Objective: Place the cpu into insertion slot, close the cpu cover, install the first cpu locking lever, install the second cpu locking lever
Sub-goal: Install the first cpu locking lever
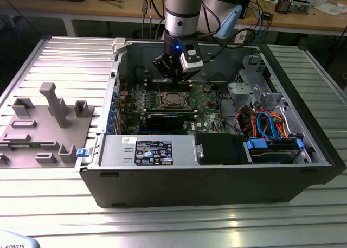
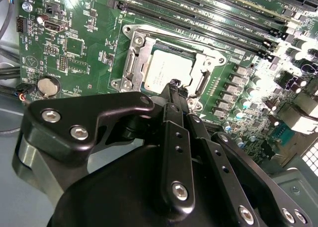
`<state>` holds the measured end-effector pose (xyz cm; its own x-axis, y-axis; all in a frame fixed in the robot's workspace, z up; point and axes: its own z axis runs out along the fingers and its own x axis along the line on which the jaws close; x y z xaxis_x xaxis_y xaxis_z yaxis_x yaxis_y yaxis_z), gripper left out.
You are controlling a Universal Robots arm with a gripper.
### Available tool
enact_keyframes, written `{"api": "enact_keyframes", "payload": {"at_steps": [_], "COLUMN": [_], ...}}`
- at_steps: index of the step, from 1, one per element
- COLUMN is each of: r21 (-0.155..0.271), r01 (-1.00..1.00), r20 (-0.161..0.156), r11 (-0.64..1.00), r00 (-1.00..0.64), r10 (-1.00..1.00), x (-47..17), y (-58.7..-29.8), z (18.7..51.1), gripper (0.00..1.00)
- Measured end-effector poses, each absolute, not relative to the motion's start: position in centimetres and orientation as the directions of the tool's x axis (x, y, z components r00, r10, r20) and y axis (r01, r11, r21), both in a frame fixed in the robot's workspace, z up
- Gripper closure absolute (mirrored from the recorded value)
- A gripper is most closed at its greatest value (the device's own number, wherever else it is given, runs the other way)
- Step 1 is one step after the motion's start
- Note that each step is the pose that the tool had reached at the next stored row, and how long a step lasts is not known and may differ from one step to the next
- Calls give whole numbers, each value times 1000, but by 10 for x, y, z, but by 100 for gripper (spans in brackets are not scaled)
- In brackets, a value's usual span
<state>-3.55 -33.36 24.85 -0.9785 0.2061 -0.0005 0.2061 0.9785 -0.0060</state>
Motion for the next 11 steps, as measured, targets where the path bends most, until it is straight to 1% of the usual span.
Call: {"api": "enact_keyframes", "payload": {"at_steps": [11], "r21": [-6], "r01": [195], "r20": [-1], "r11": [981], "r00": [-981], "r10": [195], "x": [-35], "y": [-334], "z": [249], "gripper": [89]}}
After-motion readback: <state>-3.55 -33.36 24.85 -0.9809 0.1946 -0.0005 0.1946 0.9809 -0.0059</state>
